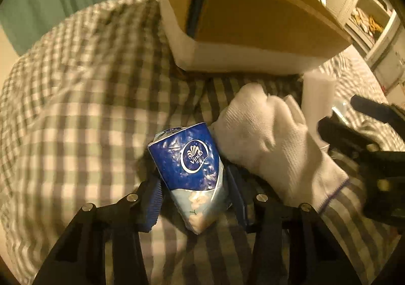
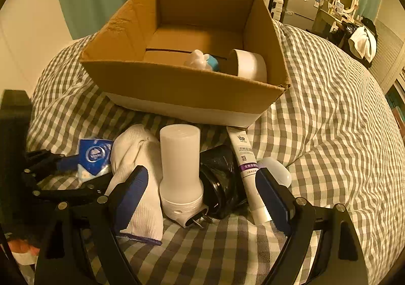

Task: Organize objects
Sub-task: 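Grasp the blue Vinda tissue pack with the left tool, then grasp the white glove with the right tool, then carry the glove with the right tool while the left tool carries the tissue pack into the box, then open both tools and withdraw them from the box, then grasp the white purple-labelled tube with the right tool while the left tool reaches the white cylinder, then grasp and lift the white cylindrical device with the left tool while the right tool holds the tube, then lower the tube with the right tool while the left tool lowers the cylinder into the box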

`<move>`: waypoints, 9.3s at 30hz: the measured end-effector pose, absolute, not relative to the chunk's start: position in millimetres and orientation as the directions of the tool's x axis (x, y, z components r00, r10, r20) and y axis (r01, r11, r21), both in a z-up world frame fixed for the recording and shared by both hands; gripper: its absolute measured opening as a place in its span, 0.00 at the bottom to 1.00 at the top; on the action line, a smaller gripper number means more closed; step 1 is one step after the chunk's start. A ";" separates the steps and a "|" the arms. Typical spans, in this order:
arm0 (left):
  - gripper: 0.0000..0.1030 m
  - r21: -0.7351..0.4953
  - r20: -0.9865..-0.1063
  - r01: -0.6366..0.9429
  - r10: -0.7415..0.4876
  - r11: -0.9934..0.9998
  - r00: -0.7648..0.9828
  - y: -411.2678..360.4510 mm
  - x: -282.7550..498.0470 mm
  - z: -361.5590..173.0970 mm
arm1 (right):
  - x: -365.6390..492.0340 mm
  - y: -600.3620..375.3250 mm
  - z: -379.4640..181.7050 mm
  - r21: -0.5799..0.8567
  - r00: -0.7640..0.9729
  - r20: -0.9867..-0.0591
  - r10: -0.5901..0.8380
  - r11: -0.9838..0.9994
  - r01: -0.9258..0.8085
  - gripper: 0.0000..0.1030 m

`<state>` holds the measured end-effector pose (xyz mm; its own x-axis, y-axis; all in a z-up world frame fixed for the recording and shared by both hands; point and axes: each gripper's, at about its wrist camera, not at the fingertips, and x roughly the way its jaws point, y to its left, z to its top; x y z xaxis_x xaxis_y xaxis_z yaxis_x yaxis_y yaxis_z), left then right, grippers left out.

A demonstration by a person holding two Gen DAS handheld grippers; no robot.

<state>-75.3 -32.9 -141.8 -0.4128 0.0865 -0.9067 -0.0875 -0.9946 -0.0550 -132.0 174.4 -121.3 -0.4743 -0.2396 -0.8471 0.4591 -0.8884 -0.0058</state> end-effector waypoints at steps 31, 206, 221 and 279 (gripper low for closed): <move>0.47 0.005 -0.879 0.013 -0.010 -1.000 -0.477 -73.8 -37.1 -112.3 | -91.8 119.6 -116.2 -0.124 -0.449 -0.855 -0.260 -0.738 0.663 0.24; 0.87 0.024 -0.945 -0.013 -0.019 -1.000 -0.326 71.6 -136.1 -165.4 | -174.1 246.9 -134.9 -0.010 -0.459 -0.852 -0.252 -0.868 0.496 0.23; 0.45 -0.076 -0.936 -0.094 0.103 -0.993 -0.336 87.5 -110.5 -151.1 | -176.4 248.2 -125.8 -0.008 -0.472 -0.841 -0.264 -0.867 0.499 0.19; 0.45 0.089 -0.718 -0.095 0.002 -0.991 -0.696 15.2 -193.1 51.6 | -196.0 200.2 42.7 -0.027 -0.638 -0.666 -0.386 -0.842 0.538 0.19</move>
<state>-193.1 15.2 51.6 -0.6963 0.0024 -0.7177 -0.0955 -0.9914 0.0893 -196.0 200.2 42.7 -0.6380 -0.3858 -0.6664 0.5380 -0.8425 -0.0274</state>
